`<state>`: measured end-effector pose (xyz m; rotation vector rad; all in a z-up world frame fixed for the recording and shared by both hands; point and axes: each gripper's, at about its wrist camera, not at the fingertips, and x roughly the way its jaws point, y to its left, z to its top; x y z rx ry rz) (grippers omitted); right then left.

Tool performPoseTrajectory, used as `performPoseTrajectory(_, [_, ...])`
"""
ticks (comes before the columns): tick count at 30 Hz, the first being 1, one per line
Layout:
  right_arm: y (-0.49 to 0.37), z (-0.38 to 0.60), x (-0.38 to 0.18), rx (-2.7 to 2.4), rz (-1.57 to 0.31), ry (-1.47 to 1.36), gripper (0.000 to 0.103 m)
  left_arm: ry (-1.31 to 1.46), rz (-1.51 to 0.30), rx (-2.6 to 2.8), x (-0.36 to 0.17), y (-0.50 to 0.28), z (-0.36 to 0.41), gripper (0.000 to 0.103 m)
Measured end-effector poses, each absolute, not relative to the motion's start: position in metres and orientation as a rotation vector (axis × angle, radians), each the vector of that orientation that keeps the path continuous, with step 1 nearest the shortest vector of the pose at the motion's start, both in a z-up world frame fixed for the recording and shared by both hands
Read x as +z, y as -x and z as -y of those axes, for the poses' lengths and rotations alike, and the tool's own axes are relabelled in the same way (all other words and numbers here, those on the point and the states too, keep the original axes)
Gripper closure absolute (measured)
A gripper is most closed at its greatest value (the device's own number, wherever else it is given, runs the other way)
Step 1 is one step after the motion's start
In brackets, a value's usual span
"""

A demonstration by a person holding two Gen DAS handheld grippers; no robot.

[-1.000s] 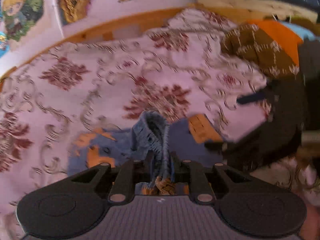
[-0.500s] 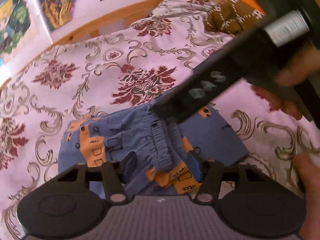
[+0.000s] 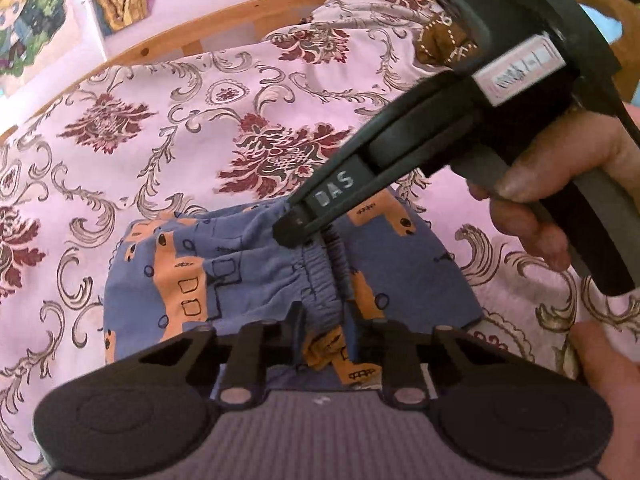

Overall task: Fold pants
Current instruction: 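Grasp the waistband with the right gripper beside the left gripper while the left gripper holds it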

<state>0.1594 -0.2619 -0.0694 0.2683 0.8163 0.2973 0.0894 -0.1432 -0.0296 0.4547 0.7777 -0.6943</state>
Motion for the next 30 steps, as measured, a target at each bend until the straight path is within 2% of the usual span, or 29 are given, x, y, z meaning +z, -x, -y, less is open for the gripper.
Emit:
performPoseTrajectory(4, [-0.157,0.264,-0.066,0.302,-0.813,-0.279,0.084,-0.435,-0.761,-0.695,-0.027,-0.085,0.138,0.077])
performPoseTrajectory(6, [-0.158,0.262,-0.067,0.299,-0.817,-0.253,0.084,-0.439,-0.766,-0.704,-0.026,-0.082,0.136,0.057])
performPoseTrajectory(7, [-0.159,0.262,-0.067,0.299,-0.819,-0.253,0.084,-0.449,-0.766,-0.702,-0.027,-0.08,0.136,0.054])
performPoseTrajectory(13, [-0.161,0.264,-0.072,0.295,-0.824,-0.281,0.084,-0.53,-0.755,-0.7,-0.036,-0.078,0.143,0.054])
performPoseTrajectory(14, [-0.161,0.264,-0.073,0.295,-0.825,-0.285,0.084,-0.548,-0.749,-0.702,-0.038,-0.077,0.145,0.055])
performPoseTrajectory(18, [-0.161,0.265,-0.075,0.288,-0.826,-0.292,0.084,-0.589,-0.75,-0.694,-0.041,-0.075,0.148,0.077])
performPoseTrajectory(21, [-0.159,0.265,-0.074,0.285,-0.821,-0.305,0.084,-0.565,-0.75,-0.688,-0.036,-0.076,0.145,0.084])
performPoseTrajectory(26, [-0.156,0.266,-0.063,0.286,-0.795,-0.323,0.088,-0.488,-0.765,-0.698,-0.023,-0.081,0.138,0.09])
performPoseTrajectory(30, [-0.148,0.271,-0.046,0.28,-0.764,-0.331,0.089,-0.431,-0.744,-0.734,-0.007,-0.08,0.133,0.091])
